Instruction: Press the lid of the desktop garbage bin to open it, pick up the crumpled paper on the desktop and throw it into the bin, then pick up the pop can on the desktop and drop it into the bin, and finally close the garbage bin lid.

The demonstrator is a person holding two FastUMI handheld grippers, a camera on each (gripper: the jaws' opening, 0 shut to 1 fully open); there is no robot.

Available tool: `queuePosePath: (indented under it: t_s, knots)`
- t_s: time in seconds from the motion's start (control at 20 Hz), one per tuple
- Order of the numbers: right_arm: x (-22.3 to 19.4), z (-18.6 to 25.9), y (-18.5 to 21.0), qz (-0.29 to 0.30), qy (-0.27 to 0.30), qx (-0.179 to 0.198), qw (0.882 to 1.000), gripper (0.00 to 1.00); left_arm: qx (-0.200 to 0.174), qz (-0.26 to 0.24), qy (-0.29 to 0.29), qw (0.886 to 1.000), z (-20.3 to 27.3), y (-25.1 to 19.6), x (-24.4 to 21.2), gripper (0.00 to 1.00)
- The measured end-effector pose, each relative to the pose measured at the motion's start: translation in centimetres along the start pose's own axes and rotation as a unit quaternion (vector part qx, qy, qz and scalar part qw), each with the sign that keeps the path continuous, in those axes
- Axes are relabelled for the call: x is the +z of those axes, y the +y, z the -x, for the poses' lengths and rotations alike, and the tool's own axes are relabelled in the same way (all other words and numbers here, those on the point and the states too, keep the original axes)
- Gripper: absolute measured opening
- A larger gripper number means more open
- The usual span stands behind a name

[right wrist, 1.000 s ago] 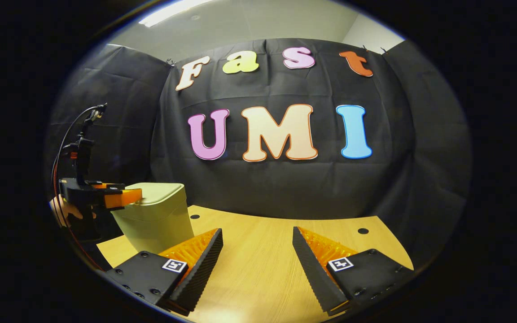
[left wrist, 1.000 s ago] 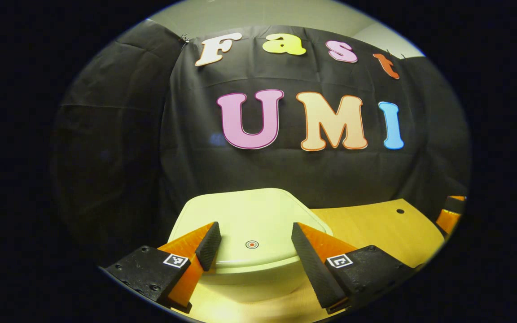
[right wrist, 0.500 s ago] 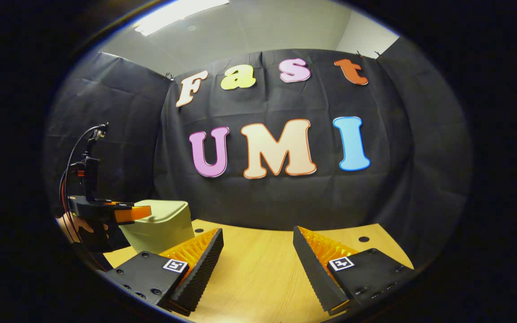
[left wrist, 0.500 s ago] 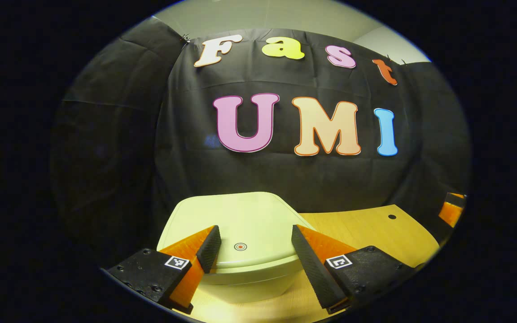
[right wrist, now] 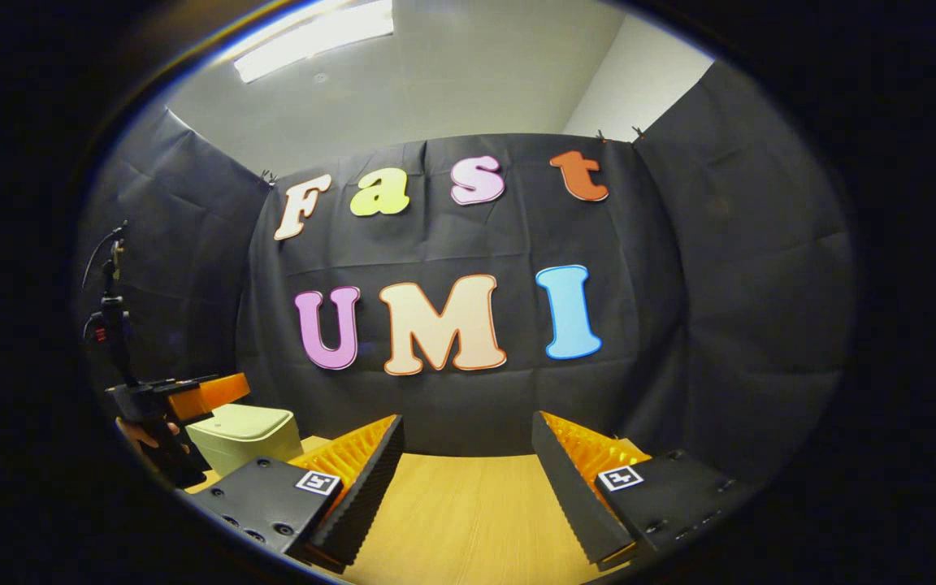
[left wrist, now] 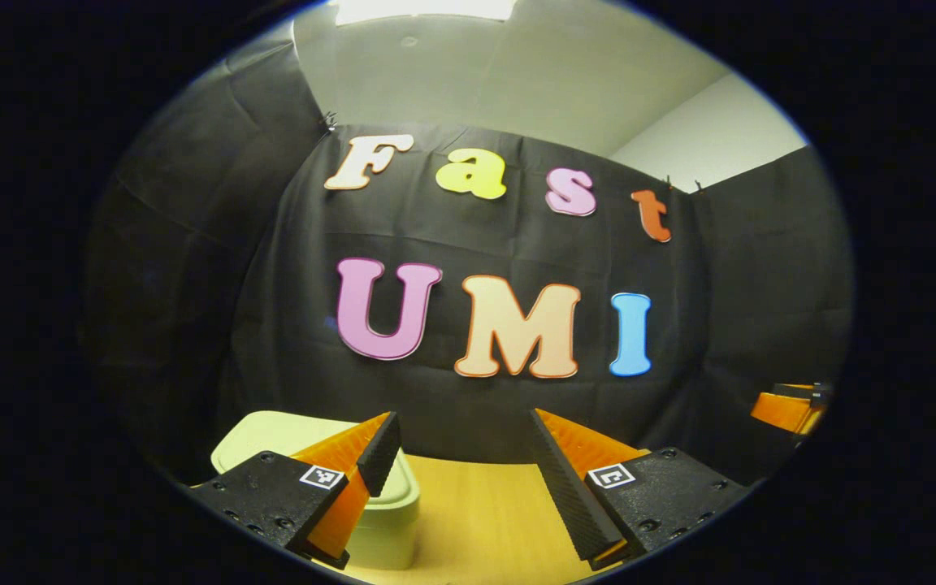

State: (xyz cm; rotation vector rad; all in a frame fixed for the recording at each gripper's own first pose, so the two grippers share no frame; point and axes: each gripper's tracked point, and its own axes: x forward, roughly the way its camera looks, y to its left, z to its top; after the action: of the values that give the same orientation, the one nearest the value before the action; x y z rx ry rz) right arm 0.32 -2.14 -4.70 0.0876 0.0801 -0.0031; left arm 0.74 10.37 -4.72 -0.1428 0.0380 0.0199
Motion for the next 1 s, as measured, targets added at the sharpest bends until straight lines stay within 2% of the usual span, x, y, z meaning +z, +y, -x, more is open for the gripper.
queuePosePath:
  t_s: [0.3,0.45,1.0]
  knots:
    - [1.4,1.2,-1.8,0.002,-0.016,-0.009,1.0,0.99,-0.07,-0.007,-0.004,0.997,0.8,-7.2,0.3,0.93]
    - [1.9,1.4,-2.0,0.0,-0.021,-0.009,1.0,0.99,-0.081,-0.012,-0.01,0.997,1.1,-8.6,0.7,0.91]
    - [2.8,1.3,-2.4,0.012,-0.032,-0.014,0.999,0.99,-0.109,-0.018,0.004,0.994,0.7,-10.9,0.3,0.93]
